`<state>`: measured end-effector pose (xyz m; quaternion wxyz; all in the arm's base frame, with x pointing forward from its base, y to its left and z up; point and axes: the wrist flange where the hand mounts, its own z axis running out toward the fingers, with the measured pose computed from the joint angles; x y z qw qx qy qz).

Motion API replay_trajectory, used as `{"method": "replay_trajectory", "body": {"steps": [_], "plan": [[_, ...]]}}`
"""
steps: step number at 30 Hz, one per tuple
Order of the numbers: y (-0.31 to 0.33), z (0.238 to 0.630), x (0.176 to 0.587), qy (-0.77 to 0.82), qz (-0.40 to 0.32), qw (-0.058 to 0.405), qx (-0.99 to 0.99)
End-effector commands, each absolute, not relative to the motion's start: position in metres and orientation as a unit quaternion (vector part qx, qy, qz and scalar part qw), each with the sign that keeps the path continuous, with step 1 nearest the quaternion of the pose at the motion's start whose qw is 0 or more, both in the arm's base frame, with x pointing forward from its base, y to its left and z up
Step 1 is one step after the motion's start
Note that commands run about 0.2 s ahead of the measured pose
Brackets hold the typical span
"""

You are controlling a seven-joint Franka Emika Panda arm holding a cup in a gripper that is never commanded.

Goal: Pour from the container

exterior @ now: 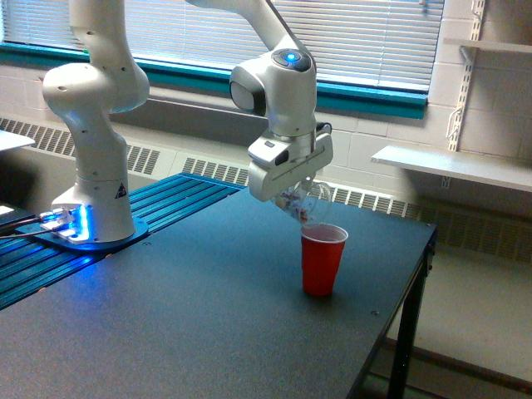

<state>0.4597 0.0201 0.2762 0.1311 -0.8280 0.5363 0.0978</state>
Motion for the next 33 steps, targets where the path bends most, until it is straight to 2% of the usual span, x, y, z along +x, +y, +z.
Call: {"method": "replay_trajectory", "body": {"steps": [1,16,33], "plan": [[0.019,0.282,0.465,0.54,0.103,0.137,-0.824],[0.017,0.284,0.475,0.552,0.116,0.149,-0.812],[0.006,0.284,0.478,0.57,0.12,0.14,-0.801]]}}
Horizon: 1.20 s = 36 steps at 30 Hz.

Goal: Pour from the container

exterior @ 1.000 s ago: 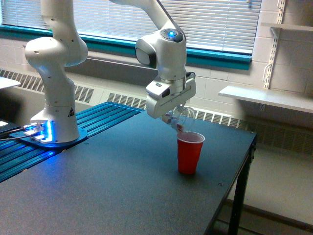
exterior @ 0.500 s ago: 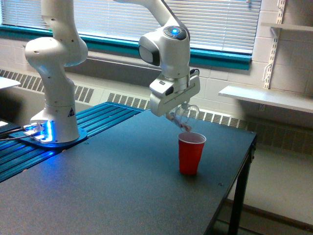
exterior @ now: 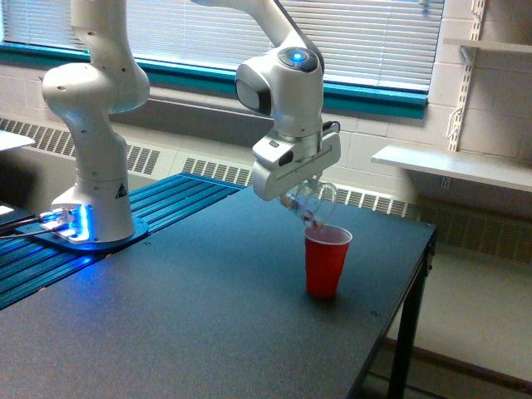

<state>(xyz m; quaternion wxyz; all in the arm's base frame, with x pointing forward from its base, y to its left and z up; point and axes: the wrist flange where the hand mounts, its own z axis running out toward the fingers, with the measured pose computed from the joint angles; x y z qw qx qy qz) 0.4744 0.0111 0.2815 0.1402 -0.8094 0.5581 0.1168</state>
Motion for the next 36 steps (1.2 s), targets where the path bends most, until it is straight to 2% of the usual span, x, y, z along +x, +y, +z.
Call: {"method": "replay_trajectory", "body": {"steps": [1,17,36], "plan": [[0.005,0.284,0.478,0.571,0.121,0.141,-0.8],[-0.005,0.288,0.482,0.594,0.14,0.161,-0.776],[-0.013,0.29,0.487,0.598,0.14,0.16,-0.773]]}}
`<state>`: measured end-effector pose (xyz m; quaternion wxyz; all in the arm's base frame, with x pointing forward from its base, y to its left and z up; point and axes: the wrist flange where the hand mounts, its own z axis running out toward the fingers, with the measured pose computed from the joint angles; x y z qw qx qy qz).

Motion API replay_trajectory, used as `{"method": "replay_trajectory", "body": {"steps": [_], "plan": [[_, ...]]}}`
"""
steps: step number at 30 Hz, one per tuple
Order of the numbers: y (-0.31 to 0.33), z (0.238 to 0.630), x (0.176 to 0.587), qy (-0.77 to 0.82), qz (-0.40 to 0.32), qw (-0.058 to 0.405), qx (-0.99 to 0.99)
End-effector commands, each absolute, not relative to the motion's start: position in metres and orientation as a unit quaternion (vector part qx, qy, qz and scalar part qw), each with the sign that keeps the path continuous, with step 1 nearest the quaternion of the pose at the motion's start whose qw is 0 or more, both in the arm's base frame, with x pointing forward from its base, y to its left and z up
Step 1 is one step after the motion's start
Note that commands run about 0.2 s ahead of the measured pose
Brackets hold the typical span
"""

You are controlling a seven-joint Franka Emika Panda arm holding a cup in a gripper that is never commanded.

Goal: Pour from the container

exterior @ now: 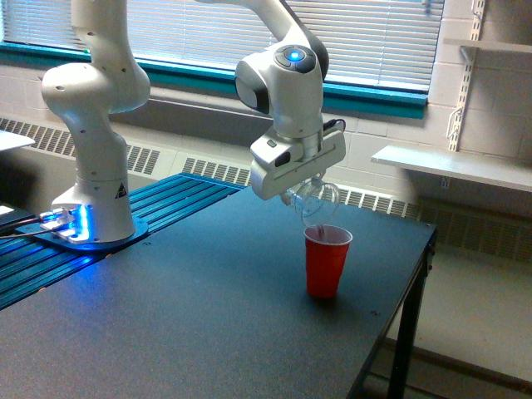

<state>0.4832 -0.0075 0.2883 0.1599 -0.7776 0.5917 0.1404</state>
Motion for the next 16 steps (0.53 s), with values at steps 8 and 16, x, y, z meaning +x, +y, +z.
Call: {"method": "replay_trajectory", "body": {"steps": [8,16], "plan": [[-0.013,0.292,0.492,0.593,0.126,0.152,-0.781],[-0.013,0.293,0.5,0.583,0.113,0.13,-0.794]]}}
